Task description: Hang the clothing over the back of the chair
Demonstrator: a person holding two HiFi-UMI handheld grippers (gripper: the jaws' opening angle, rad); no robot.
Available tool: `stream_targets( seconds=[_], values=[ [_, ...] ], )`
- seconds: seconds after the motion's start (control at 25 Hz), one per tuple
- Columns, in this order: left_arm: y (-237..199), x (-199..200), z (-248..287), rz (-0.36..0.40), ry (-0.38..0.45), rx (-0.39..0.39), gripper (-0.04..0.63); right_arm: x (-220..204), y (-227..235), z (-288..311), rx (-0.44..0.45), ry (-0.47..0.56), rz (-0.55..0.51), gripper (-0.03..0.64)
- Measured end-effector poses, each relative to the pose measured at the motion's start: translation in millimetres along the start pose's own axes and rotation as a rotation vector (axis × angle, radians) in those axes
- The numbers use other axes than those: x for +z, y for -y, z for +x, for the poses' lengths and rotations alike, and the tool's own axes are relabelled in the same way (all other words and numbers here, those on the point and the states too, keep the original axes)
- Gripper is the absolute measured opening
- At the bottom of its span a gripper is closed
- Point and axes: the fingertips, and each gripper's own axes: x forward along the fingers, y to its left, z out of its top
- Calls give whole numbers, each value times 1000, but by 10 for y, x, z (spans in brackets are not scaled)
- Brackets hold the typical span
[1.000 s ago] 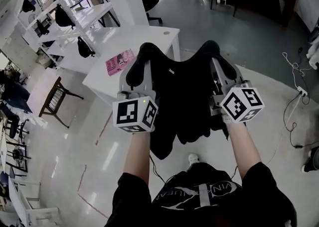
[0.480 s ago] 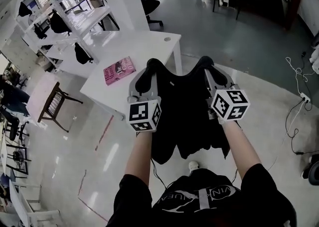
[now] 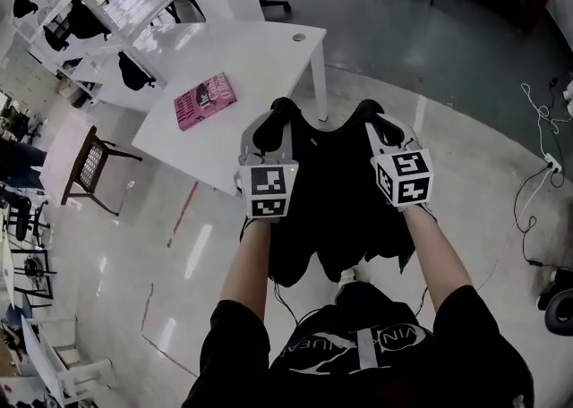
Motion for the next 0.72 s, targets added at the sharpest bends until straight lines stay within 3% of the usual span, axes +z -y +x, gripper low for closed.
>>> stream_targets(
  seconds=[0.16,0.24,0.36,0.72],
  values=[
    [166,-387,105,137,-103,-48,51,-337,-8,80,18,-107,-141,49],
    [248,-527,128,163,-145,-85,57,-489,-30,99,33,-155,-185,49],
    [379,-721,139,130,-193,-161,71,-699,-82,126,58,-207,-214,49],
    [528,-1149,17,80,-345,-283,87,-1155,-287,102,167,-381,-298,49]
  ],
)
